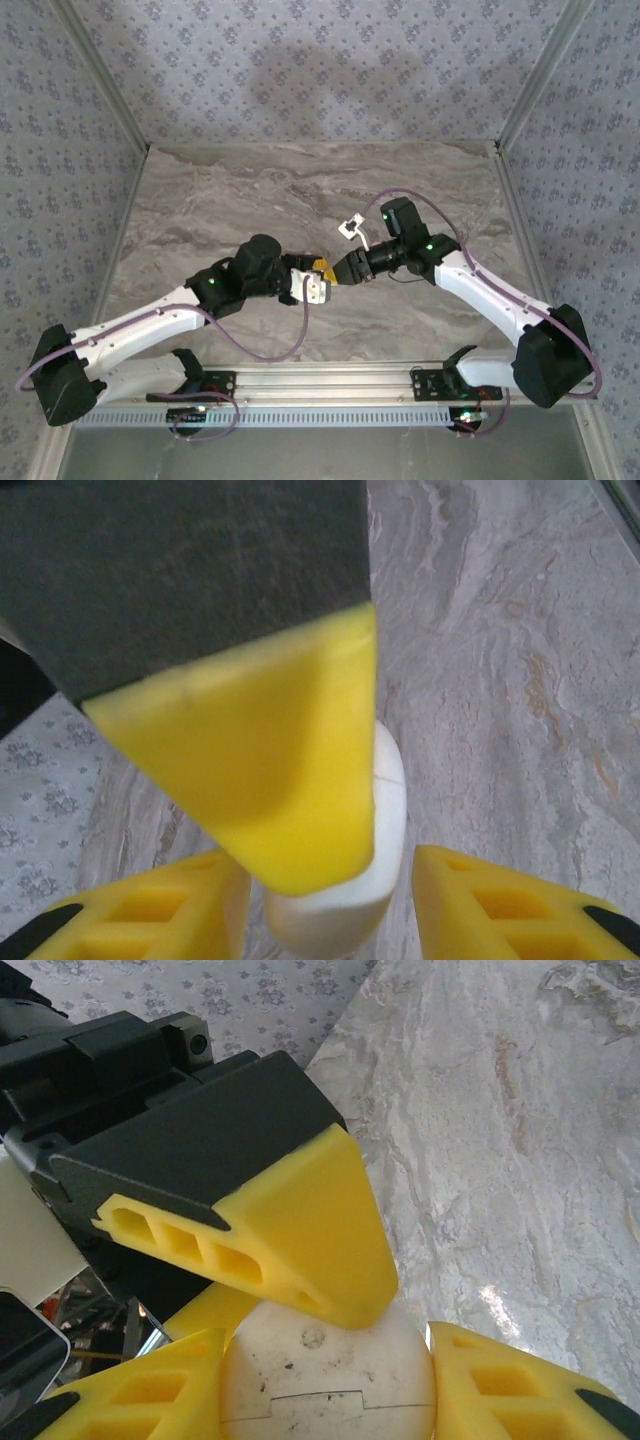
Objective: Insert the wireless bluetooth earbuds into the charging case
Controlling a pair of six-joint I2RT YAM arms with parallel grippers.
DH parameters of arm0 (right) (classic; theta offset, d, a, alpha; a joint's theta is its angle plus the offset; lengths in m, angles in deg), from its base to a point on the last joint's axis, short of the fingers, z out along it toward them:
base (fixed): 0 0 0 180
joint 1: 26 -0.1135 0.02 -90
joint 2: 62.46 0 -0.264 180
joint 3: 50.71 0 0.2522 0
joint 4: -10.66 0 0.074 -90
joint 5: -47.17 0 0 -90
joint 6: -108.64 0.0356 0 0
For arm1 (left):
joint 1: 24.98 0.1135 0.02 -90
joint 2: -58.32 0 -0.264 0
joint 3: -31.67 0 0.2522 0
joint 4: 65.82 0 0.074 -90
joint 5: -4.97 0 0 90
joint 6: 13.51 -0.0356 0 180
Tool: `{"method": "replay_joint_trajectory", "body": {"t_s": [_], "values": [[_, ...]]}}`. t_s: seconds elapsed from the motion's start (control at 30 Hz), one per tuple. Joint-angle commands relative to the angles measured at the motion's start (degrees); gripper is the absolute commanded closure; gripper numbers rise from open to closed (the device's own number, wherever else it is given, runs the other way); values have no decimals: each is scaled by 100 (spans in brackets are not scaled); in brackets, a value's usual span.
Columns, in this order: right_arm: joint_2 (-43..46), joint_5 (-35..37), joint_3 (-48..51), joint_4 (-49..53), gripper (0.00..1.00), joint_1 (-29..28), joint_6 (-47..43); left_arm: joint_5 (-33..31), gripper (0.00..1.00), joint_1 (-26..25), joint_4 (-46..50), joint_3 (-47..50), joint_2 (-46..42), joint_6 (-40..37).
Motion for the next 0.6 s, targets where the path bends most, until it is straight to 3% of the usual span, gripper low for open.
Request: {"method": "replay_joint_trajectory", "body": {"t_s": [0.0, 0.27, 0.37, 0.57], "values": [[-56, -269, -182, 14, 62, -46, 101, 297, 59, -37, -273, -112, -61, 60], [10, -219, -226, 50, 62, -58, 23, 299, 80, -37, -240, -97, -71, 210], [255, 125, -154, 82, 50, 1, -183, 307, 83, 28, -334, 2, -109, 439], [1339, 668, 575, -842, 39, 360, -624, 1460, 87, 807, -1638, 714, -467, 1801]]}}
